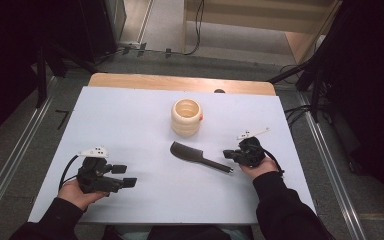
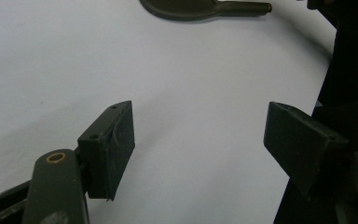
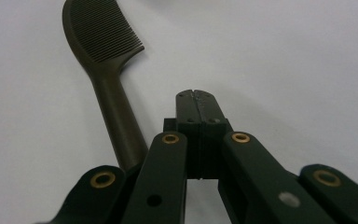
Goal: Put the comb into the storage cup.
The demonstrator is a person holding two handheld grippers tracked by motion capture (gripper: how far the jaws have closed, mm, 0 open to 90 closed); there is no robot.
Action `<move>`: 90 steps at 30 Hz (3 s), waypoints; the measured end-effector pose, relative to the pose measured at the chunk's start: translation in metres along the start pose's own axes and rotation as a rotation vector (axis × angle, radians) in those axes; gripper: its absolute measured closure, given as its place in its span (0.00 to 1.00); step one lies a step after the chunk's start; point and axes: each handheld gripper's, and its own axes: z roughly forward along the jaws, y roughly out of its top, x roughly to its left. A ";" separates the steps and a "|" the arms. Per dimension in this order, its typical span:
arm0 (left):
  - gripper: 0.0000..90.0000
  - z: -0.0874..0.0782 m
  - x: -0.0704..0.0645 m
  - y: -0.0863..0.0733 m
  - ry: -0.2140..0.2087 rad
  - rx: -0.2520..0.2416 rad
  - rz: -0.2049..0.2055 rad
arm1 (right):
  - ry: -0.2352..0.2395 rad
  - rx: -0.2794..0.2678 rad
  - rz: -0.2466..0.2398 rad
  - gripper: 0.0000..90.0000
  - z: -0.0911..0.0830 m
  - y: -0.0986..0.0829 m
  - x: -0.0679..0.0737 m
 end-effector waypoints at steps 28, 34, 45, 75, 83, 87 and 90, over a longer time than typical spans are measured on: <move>0.28 0.000 0.000 0.000 0.002 -0.003 -0.002 | 0.072 0.095 -0.066 0.97 0.018 -0.003 0.022; 0.28 -0.001 0.000 0.000 0.003 -0.002 -0.003 | 0.086 0.099 -0.056 0.97 0.018 -0.004 0.025; 0.28 -0.001 0.001 0.000 0.005 -0.003 -0.003 | 0.088 0.112 -0.075 0.97 0.018 -0.003 0.036; 0.28 -0.001 0.001 0.000 0.004 -0.005 -0.003 | 0.139 -0.163 -0.049 0.29 -0.051 -0.034 0.049; 0.28 -0.002 0.001 0.000 0.005 -0.010 -0.008 | 0.117 -0.165 -0.057 0.24 -0.057 -0.050 0.051; 0.28 -0.001 0.001 0.000 0.003 -0.006 -0.005 | 0.115 -0.148 -0.052 0.24 -0.058 -0.054 0.048; 0.28 -0.001 0.001 0.000 0.003 -0.008 -0.006 | 0.115 -0.149 -0.044 0.24 -0.057 -0.053 0.047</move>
